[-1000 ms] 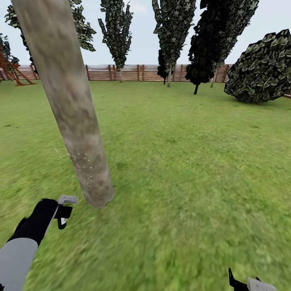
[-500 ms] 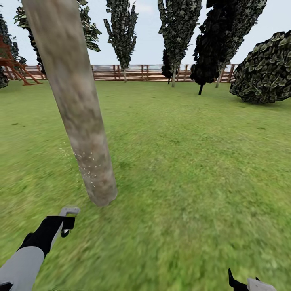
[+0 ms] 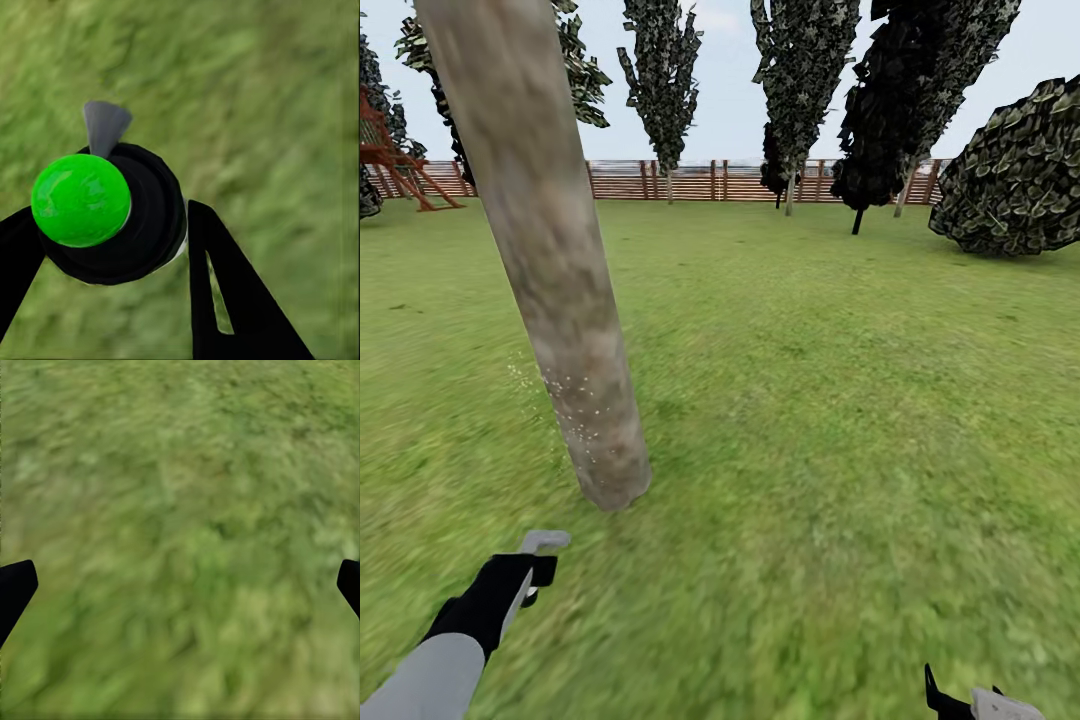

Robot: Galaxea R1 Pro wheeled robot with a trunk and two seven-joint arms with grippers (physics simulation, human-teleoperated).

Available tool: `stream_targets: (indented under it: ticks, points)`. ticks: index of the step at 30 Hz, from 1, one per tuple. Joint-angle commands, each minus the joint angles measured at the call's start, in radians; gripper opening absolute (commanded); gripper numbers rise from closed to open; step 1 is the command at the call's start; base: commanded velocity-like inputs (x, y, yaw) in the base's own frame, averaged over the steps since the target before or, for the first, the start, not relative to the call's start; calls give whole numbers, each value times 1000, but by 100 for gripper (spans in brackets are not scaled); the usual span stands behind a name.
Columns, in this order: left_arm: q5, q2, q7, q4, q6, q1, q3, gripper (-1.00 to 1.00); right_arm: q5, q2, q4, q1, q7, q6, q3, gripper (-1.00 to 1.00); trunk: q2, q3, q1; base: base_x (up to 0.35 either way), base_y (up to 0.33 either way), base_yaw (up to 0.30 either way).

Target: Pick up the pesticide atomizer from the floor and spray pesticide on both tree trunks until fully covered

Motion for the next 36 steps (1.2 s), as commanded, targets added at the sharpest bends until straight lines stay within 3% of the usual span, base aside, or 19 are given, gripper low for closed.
stream_targets:
  ticks: [1,4,7,12,16,36]
  points:
    - [-8,-8,1,-12,-1,0,0,-100,0,0,0,0,0,0,0,100,0,0,0,0,0,0]
    - [-8,-28,0,-90,6,3,-5,-100,1,1,1,0,0,0,0,100,0,0,0,0,0,0]
    - [-10,-40,0,-115,9,3,-5,-100,2,2,0,0,0,0,0,100,0,0,0,0,0,0]
    - [-15,-39,0,-114,12,11,-5,-100,2,1,0,0,0,0,0,100,0,0,0,0,0,0]
    - [-12,-39,14,-132,10,51,-2,-100,2,2,1,0,0,0,0,100,0,0,0,29,-56,0]
    - [-11,-40,15,-179,11,57,0,-100,1,2,0,0,0,0,0,100,0,0,0,91,-255,103]
